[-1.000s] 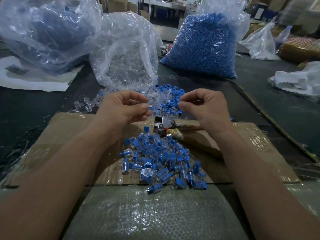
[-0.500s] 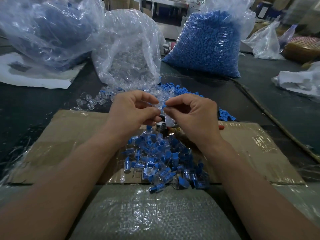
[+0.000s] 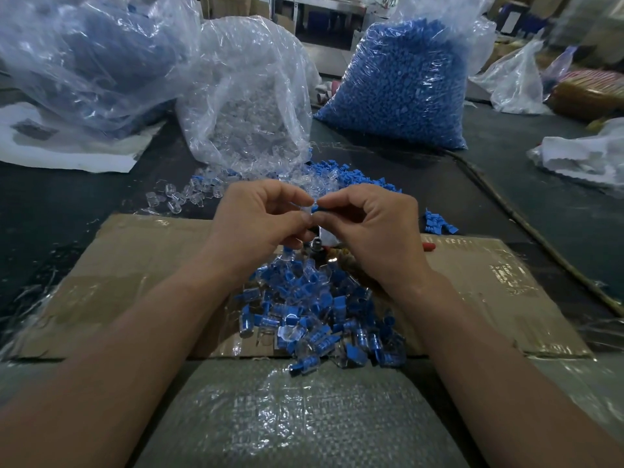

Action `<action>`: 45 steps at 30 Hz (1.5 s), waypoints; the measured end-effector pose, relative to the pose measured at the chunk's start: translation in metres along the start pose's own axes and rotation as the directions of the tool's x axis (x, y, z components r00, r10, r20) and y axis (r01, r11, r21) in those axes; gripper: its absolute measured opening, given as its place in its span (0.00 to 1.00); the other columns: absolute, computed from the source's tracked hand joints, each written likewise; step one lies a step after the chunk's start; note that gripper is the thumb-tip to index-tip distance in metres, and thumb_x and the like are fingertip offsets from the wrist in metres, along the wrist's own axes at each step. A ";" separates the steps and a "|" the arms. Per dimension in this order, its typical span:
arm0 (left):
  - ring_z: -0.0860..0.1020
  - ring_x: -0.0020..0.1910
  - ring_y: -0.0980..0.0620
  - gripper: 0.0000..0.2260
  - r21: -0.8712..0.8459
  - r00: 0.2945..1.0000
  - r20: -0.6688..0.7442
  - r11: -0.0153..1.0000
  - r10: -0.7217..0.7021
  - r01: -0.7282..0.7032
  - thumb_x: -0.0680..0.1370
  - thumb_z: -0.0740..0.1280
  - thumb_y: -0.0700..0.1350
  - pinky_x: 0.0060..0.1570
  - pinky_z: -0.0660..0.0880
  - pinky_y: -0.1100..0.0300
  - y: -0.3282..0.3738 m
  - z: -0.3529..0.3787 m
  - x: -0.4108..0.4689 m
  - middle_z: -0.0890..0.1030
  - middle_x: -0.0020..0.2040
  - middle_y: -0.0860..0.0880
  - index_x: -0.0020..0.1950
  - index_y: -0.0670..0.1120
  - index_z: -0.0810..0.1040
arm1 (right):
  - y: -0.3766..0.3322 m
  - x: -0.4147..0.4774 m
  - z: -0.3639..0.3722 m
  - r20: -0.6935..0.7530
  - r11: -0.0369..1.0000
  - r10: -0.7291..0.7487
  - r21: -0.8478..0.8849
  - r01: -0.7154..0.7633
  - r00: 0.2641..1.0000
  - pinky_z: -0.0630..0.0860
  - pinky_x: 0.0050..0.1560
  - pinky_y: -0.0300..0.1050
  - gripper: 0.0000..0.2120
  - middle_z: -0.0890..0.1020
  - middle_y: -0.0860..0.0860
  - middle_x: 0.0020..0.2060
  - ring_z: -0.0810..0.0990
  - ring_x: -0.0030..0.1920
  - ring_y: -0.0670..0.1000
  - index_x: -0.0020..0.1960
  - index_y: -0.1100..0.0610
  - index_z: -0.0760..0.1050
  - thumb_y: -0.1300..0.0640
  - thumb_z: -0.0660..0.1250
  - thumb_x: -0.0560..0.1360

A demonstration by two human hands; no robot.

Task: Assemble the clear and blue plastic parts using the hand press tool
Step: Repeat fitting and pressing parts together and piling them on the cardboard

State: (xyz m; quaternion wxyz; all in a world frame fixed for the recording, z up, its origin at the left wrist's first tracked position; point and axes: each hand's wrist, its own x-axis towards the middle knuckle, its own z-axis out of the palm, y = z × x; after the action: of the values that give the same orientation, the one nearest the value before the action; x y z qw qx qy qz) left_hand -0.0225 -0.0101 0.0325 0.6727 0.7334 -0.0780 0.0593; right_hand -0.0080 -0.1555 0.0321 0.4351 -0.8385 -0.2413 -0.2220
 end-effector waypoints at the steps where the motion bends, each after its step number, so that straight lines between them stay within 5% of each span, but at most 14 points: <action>1: 0.80 0.29 0.55 0.07 0.005 1.000 0.009 1.000 0.005 -0.005 0.71 0.69 0.32 0.31 0.78 0.65 0.001 0.000 0.000 0.82 0.30 0.49 0.42 0.44 0.78 | 0.000 0.000 0.000 0.003 1.000 -0.008 -0.004 0.008 1.000 0.74 0.42 0.28 0.10 0.78 0.44 0.37 0.77 0.35 0.37 0.46 0.61 0.82 0.61 0.75 0.66; 12: 0.79 0.26 0.54 0.04 -0.177 0.996 0.035 0.980 -0.085 0.090 0.70 0.68 0.34 0.27 0.76 0.65 0.001 -0.004 0.000 0.81 0.28 0.48 0.39 0.42 0.78 | 0.003 -0.001 -0.001 0.052 0.988 -0.087 0.129 0.080 0.995 0.78 0.47 0.40 0.13 0.81 0.52 0.42 0.81 0.43 0.49 0.51 0.62 0.80 0.63 0.73 0.66; 17: 0.79 0.26 0.54 0.08 -0.199 0.993 0.064 0.974 -0.100 0.110 0.62 0.69 0.40 0.26 0.75 0.66 0.000 -0.005 0.001 0.82 0.30 0.46 0.40 0.41 0.78 | 0.001 -0.001 -0.003 0.096 0.978 -0.022 0.207 0.002 0.995 0.78 0.47 0.37 0.15 0.81 0.49 0.43 0.82 0.44 0.46 0.52 0.54 0.77 0.64 0.73 0.67; 25: 0.80 0.27 0.53 0.06 -0.176 0.993 0.069 0.978 -0.099 0.110 0.64 0.70 0.38 0.27 0.75 0.66 -0.002 -0.006 0.001 0.82 0.29 0.46 0.40 0.41 0.77 | 0.001 -0.002 -0.005 0.130 0.967 -0.023 0.254 -0.011 0.991 0.77 0.46 0.34 0.15 0.81 0.45 0.41 0.81 0.43 0.42 0.52 0.56 0.77 0.65 0.72 0.66; 32: 0.81 0.29 0.51 0.06 -0.170 0.989 0.095 0.977 -0.111 0.126 0.71 0.66 0.31 0.27 0.76 0.64 0.001 -0.009 0.001 0.83 0.32 0.43 0.39 0.41 0.78 | 0.006 0.000 -0.007 0.095 0.991 -0.089 0.111 0.079 0.991 0.76 0.44 0.32 0.13 0.81 0.48 0.41 0.80 0.41 0.42 0.52 0.60 0.79 0.65 0.72 0.67; 45: 0.80 0.28 0.51 0.04 -0.139 0.989 0.095 0.983 -0.111 0.124 0.69 0.69 0.33 0.28 0.76 0.65 0.001 -0.009 0.001 0.82 0.31 0.45 0.37 0.42 0.79 | 0.007 0.002 -0.009 0.085 0.967 -0.241 -0.063 0.247 0.967 0.76 0.44 0.34 0.10 0.83 0.53 0.40 0.78 0.41 0.44 0.47 0.63 0.81 0.64 0.72 0.67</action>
State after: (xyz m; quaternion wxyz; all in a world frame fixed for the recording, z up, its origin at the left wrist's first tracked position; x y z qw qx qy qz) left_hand -0.0211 -0.0017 0.0344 0.7223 0.6879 -0.0680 -0.0184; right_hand -0.0042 -0.1658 0.0333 0.3637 -0.8258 -0.3510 -0.2503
